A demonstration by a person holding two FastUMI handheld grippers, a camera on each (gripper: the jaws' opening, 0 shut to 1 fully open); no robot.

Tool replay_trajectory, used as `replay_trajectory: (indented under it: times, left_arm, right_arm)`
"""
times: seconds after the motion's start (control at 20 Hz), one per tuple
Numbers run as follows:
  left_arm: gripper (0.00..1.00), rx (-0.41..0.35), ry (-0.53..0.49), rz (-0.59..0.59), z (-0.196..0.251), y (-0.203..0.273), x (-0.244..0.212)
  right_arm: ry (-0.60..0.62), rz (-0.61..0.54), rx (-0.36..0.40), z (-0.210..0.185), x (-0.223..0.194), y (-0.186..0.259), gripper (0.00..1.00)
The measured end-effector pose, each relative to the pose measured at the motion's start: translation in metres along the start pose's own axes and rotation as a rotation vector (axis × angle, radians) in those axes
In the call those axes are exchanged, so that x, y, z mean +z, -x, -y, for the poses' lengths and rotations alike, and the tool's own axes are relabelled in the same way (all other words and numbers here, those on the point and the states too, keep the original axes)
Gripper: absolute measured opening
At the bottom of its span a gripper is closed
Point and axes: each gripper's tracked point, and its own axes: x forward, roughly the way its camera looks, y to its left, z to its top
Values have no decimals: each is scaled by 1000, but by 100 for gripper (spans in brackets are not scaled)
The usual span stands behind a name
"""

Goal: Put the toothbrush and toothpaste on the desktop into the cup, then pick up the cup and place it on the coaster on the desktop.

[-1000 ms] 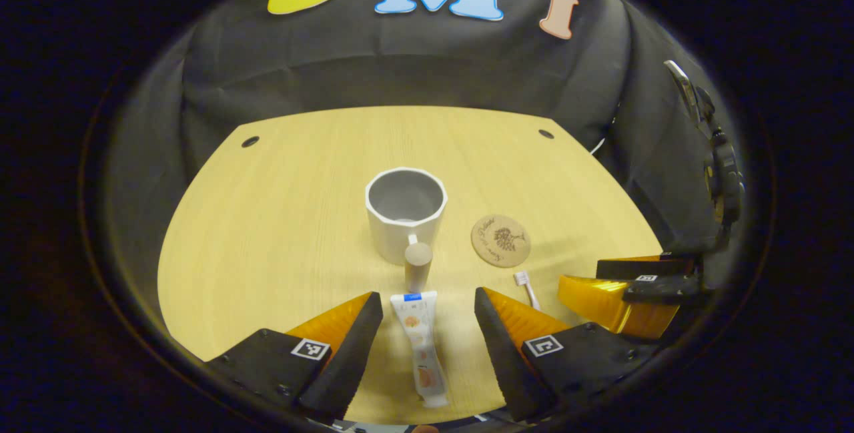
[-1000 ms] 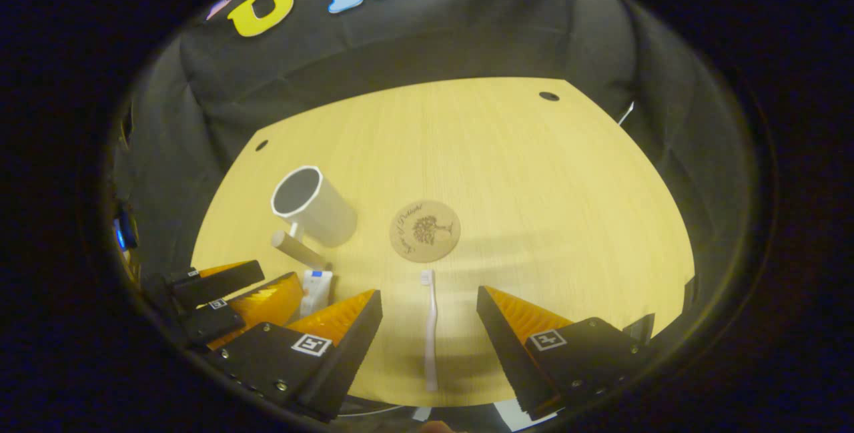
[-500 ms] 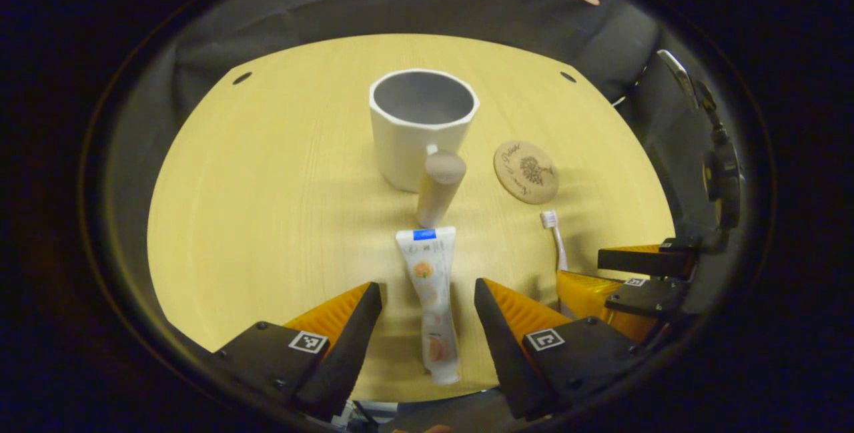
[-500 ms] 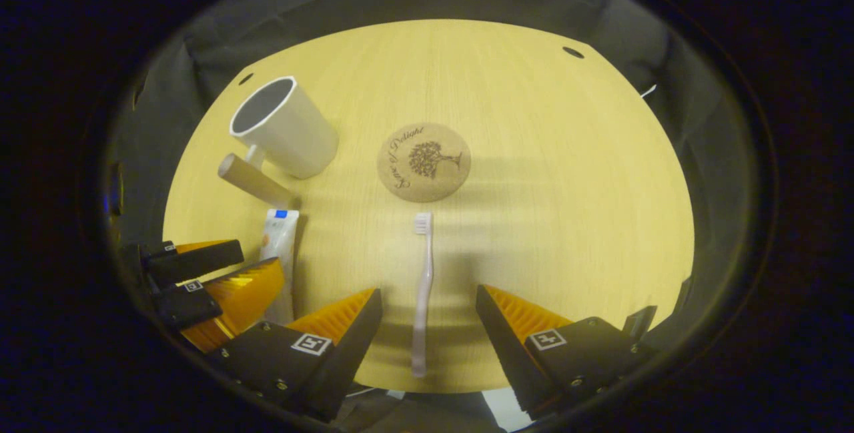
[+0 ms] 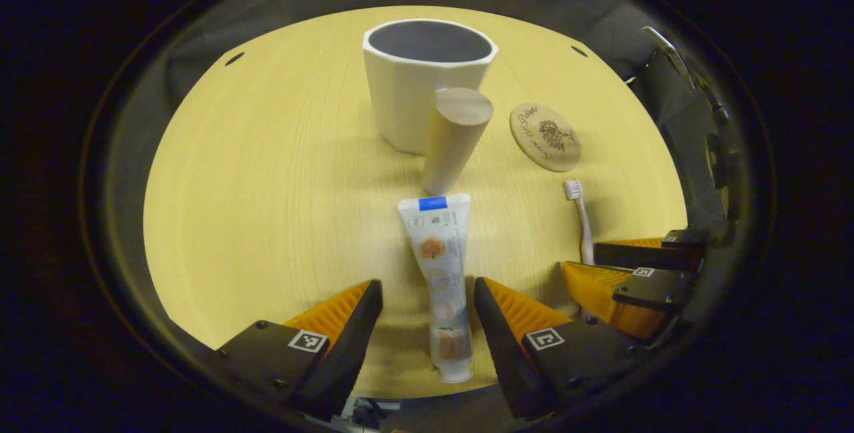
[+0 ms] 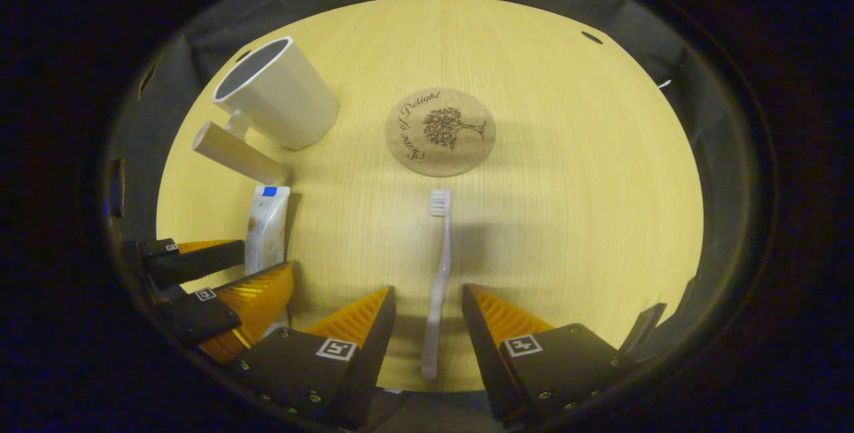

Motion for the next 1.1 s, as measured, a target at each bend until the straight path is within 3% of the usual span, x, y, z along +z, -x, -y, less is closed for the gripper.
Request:
replay_trajectory:
  times: [0.1, 0.15, 0.2, 0.3, 0.35, 0.4, 0.45, 0.6, 0.7, 0.75, 1.1]
  left_arm:
    - [90, 14, -4, 3, 0, 0, 1]
    - [75, 20, -9, 4, 0, -2, 2]
    - [76, 33, -14, 10, -2, -2, 2]
    - [64, 46, -14, 13, -3, -4, 2]
    - [55, 48, -20, 15, -3, -4, 1]
    - [55, 59, -12, 21, -4, -5, 3]
    - [44, 57, -9, 20, -4, -4, 2]
    - [31, 70, -13, 28, -5, -4, 2]
    - [30, 66, -16, 34, -5, -4, 3]
    - [25, 59, -4, 42, -4, -5, 2]
    - [20, 12, 56, 173, -11, 12, 9]
  right_arm:
    - [-4, 0, -8, 2, -1, -2, 63]
    - [1, -6, -7, 2, -1, 0, 53]
    - [5, -7, -4, 2, -1, 1, 52]
    - [0, -13, -19, 7, -7, -4, 52]
    - [-22, -30, -6, 2, -6, -3, 34]
    - [-21, -27, 5, 1, -5, 2, 16]
    - [-23, -28, 14, 2, -6, 1, 16]
    - [-28, -21, 37, 0, -5, 1, 16]
    - [-60, 9, 47, 0, -4, 15, 16]
    - [-48, -8, 58, -3, -5, -3, 8]
    - [-14, 98, 103, -7, 7, 3, 7]
